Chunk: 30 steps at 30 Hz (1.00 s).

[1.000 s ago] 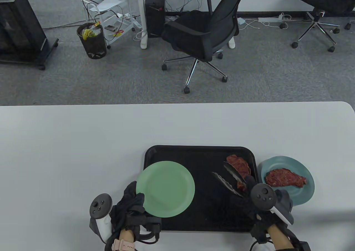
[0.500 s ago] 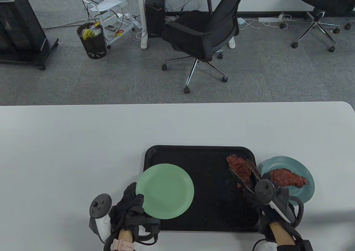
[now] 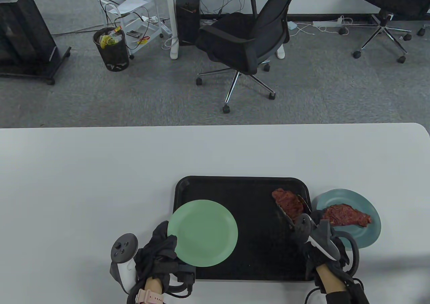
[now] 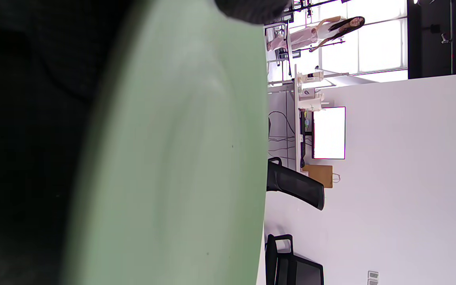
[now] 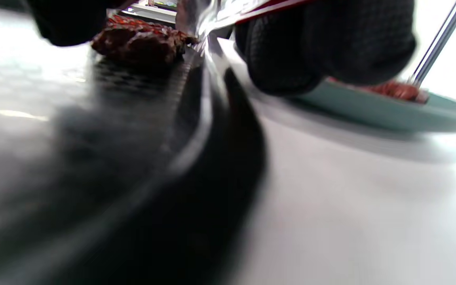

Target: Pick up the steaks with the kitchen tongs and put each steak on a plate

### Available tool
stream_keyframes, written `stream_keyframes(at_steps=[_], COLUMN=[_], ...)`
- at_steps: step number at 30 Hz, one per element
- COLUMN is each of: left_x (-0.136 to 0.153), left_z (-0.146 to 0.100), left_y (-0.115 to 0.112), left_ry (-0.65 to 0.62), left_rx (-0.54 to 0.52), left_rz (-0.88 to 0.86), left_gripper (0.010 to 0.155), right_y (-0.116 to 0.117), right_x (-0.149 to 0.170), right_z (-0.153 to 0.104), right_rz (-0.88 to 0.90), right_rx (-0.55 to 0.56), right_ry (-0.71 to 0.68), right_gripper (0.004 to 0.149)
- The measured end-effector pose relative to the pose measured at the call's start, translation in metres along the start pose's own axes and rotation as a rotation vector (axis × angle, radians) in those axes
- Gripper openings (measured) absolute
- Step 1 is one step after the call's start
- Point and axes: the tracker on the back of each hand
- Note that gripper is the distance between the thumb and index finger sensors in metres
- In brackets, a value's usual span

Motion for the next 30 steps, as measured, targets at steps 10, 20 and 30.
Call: stream_keyframes(at_steps=[10,20,30], left_x=[-0.001,0.000,-0.002], left_z=[0.000,0.001,0.003], left_y=[0.000,-0.014,-0.020], left_ry=[-0.005,-0.011,-0.023], left_rx=[0.017,0.073,0.142], left_rz=[-0.003,0.090,0.144], left_gripper=[0.063,0.063,0.062], right_y=[-0.020,-0.065,-0.049], right_x=[0.002,-0.057,-0.094], right_z=[-0.013,-0.077,-0.096], right_rz=[0.127,0.258,0.162], right_rx=[0.166,0.321,0.236], right_ry=[-0.071,-0.498,-0.669], right_gripper=[0.092,0.093,0.093])
Point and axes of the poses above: the tracker on the back of each hand, its own x axis roughly to the little-finger side, its own z axis roughly from the wrist to the fingertips, y = z × x, and after that the axes turned 2 degrees about y, right-handed
